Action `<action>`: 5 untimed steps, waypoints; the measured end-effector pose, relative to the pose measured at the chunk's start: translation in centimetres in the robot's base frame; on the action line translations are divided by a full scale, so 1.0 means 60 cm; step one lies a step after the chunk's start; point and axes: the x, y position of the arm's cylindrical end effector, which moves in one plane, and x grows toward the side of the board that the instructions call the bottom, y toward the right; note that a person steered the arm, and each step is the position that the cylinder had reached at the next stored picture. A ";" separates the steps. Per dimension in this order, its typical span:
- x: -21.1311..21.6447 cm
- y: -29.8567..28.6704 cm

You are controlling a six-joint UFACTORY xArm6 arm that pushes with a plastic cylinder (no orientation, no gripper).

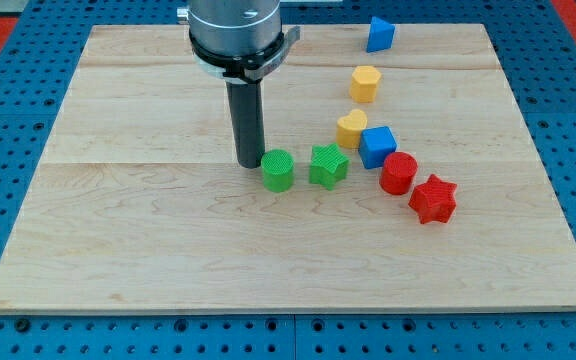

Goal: Push green circle closer to green heart

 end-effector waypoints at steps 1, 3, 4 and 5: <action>0.005 -0.021; 0.077 -0.025; 0.070 -0.024; 0.061 -0.024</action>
